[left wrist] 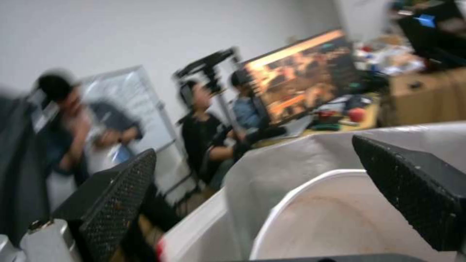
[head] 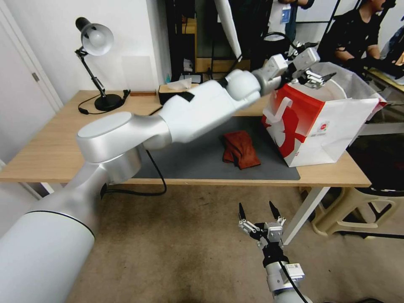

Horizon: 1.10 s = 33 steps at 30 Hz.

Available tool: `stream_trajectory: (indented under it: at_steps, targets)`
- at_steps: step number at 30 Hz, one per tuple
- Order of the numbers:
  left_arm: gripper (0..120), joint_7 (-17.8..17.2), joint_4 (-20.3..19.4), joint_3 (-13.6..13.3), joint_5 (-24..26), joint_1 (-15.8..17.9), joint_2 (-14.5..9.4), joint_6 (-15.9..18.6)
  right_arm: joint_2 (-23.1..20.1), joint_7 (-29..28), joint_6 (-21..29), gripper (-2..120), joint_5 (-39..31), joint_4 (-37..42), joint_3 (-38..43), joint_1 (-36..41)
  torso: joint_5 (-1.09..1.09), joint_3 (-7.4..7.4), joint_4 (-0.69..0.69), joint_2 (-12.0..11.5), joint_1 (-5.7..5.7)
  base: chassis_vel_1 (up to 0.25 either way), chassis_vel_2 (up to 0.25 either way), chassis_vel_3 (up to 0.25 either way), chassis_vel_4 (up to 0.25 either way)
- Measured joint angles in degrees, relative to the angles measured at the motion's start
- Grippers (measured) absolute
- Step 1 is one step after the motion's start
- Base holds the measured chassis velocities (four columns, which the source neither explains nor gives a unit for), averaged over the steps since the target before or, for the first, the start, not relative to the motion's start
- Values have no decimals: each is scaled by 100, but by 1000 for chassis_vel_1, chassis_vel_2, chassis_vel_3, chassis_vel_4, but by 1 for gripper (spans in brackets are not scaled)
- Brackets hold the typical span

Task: Sweep shrimp from table into container with towel, then put container into takeout bag.

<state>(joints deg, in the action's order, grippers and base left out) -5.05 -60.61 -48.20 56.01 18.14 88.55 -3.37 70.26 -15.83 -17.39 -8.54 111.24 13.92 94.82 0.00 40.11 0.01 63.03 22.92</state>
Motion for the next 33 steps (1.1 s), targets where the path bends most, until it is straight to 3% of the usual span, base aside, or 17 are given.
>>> stream_trajectory:
  at_steps: [1,2,3,7,8,11,13,15,18,20,22,23,26,29,30,32,33]
  targets:
    - [100,0,0,0,0,0,0,0,0,0,0,100,0,0,0,0,0,0,0,0,0,0,0,0,0]
    - [100,-617,-366,107,399,-108,-126,264,-5,1,-5,100,0,6,1,7,-1,0,1,0,0,0,0,0,0]
    - [100,-958,-576,157,607,-187,-214,371,-6,1,-8,100,0,10,2,8,-1,-1,0,0,0,0,0,0,0]
    - [100,-1304,-900,222,811,-331,-379,441,-3,1,-10,100,0,13,6,6,-1,-1,-2,0,0,0,0,0,0]
    - [100,-1448,-1181,301,843,-480,-593,452,5,2,-15,100,7,23,7,15,-1,0,-3,0,0,0,0,0,0]
    - [100,-1528,-1399,366,813,-610,-816,445,9,5,-42,100,78,39,8,45,-1,0,0,0,0,0,0,0,0]
    - [100,-1719,-1878,479,620,-878,-1236,414,18,10,-99,100,196,106,5,111,-2,-1,0,0,0,0,0,0,0]
    - [100,-1746,-1972,502,570,-933,-1313,414,18,11,-100,100,199,117,5,118,-2,0,0,0,0,0,0,0,0]
    - [100,-1927,-2624,795,127,-1482,-1835,400,16,0,-108,100,201,179,45,141,-1,0,-2,0,-1,0,0,0,0]
    - [100,-1968,-2722,867,62,-1599,-1922,405,14,-2,-109,100,200,193,57,145,-1,-1,-2,0,0,0,0,0,0]
    - [100,-2074,-3134,1226,-218,-2106,-2280,429,0,-14,-109,100,169,275,112,169,-2,0,0,0,0,0,0,0,0]
    - [100,-2074,-3134,1226,-218,-2106,-2280,429,0,-14,-109,100,169,275,112,169,-2,0,0,0,0,0,0,0,0]
    - [100,-2099,-3493,1495,-457,-2627,-2625,385,-24,-23,-99,100,108,343,204,181,-1,0,-1,0,0,0,0,0,0]
    - [100,-2121,-3644,1604,-554,-2844,-2746,397,-31,-24,-88,100,82,370,247,185,-1,0,-2,0,0,0,0,0,0]
    - [100,-2133,-3837,1796,-810,-3219,-2948,416,-35,-25,-69,100,40,419,308,198,-1,0,-3,0,-1,0,0,0,0]
    - [100,-2132,-3885,1863,-901,-3337,-3017,417,-35,-25,-65,100,33,430,321,203,-1,0,-3,1,0,0,0,0,0]
    - [100,-2111,-3987,2007,-1075,-3602,-3160,411,-34,-25,-58,100,19,457,353,212,-1,0,-3,0,0,0,0,0,0]
